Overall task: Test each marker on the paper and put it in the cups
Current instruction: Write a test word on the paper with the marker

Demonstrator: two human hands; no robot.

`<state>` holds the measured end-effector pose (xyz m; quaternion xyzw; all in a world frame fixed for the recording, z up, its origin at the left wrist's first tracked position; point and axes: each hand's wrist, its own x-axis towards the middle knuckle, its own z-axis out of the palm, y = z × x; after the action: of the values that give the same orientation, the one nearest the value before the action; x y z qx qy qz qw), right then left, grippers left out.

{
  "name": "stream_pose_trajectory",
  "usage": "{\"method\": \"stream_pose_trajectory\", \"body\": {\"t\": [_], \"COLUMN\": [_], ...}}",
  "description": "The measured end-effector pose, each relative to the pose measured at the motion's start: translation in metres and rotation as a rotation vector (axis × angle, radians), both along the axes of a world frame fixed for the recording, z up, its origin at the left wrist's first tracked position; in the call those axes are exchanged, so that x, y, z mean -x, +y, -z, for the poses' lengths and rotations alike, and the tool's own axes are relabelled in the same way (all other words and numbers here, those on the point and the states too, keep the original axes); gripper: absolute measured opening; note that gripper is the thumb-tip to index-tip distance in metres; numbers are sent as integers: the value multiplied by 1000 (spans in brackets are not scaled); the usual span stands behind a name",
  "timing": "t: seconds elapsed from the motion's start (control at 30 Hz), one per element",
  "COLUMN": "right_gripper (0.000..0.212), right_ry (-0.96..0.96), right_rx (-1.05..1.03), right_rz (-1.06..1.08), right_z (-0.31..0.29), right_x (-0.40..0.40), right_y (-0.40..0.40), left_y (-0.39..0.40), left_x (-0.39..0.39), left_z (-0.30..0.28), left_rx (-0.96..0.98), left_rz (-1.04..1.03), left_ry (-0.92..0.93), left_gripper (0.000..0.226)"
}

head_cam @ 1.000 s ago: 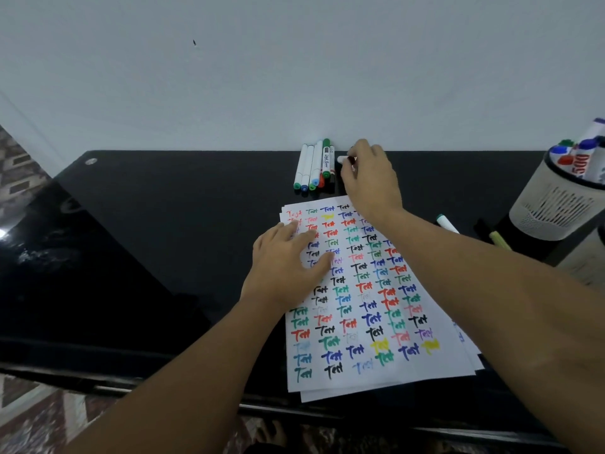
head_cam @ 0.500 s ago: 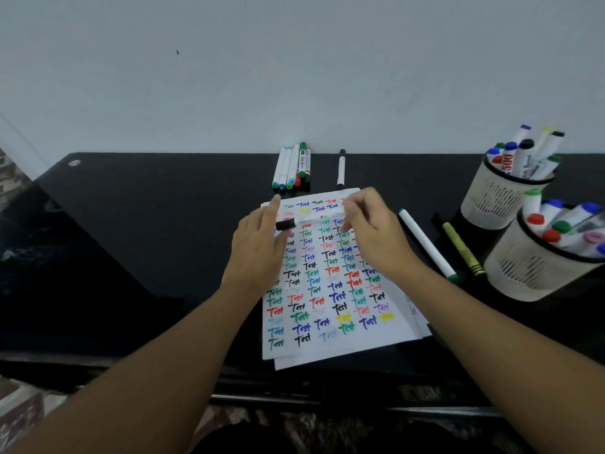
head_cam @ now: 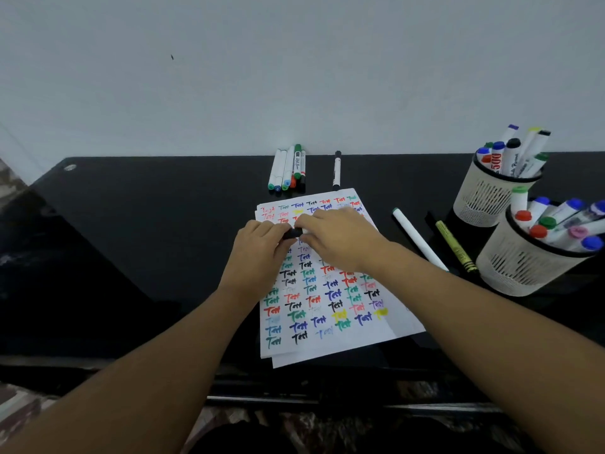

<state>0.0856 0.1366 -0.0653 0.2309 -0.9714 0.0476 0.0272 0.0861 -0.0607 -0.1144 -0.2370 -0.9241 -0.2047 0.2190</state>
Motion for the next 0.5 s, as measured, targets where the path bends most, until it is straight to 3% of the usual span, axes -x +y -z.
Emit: {"method": "stream_pose_trajectory", "body": {"t": [0.1, 0.33, 0.5], "right_gripper": [30, 36, 45], "right_ry": [-41, 110, 108], "right_rx": [19, -89, -122], "right_rz": [-43, -49, -17], "right_z": [-1, 1, 0], "right_x": [1, -2, -2], "right_y": [5, 10, 15], "left_y": [-1, 0, -1], "left_x": [1, -1, -1], "left_z": [3, 2, 1], "left_rx": [-5, 11, 12], "left_rz": [40, 72, 86], "left_ry": [40, 40, 21], "left_gripper": [26, 35, 22]}}
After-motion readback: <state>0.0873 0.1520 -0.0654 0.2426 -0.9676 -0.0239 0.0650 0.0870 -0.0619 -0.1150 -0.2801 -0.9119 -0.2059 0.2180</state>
